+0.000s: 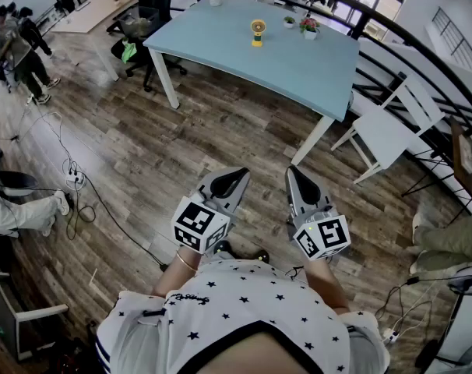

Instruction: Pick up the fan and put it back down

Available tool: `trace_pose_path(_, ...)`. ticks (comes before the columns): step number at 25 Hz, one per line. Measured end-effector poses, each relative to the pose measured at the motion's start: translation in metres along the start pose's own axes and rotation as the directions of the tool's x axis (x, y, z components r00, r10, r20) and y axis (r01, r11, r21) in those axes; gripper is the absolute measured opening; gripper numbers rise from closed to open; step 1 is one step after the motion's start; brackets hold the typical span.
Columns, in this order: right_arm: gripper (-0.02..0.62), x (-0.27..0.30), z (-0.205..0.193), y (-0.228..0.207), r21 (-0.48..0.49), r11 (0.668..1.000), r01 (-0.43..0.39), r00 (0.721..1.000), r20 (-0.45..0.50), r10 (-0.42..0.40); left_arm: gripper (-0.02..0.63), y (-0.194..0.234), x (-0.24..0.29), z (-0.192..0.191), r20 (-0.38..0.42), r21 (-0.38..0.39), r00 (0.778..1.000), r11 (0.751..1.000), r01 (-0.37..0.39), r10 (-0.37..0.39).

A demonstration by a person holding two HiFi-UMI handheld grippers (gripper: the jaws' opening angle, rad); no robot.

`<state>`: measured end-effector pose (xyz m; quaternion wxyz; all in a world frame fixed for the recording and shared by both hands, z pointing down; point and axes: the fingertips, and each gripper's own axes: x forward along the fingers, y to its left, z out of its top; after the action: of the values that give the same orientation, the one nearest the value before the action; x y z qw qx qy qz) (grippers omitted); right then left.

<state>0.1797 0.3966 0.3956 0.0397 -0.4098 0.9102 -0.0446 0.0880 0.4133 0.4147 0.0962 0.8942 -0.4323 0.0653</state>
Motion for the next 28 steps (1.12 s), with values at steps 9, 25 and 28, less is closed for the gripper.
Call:
trace_pose_path(9, -0.003, -0.006, 0.0, -0.001, 0.007, 1.0, -0.002, 1.0, 0.002, 0.002, 0.029, -0.005, -0.001, 0.002, 0.006, -0.006, 1.0, 1.0, -0.01, 0.01)
trace_pose_path(25, -0.002, -0.023, -0.001, -0.025, 0.028, 0.999, -0.029, 0.999, 0.018, 0.028, 0.029, -0.023, 0.018, -0.005, 0.001, -0.049, 0.999, 0.998, -0.05, 0.05)
trace_pose_path(28, -0.002, -0.033, -0.007, -0.031, 0.04, 0.999, -0.025, 1.0, 0.006, 0.025, 0.029, -0.03, 0.025, -0.011, -0.016, -0.054, 0.999, 0.997, -0.051, 0.05)
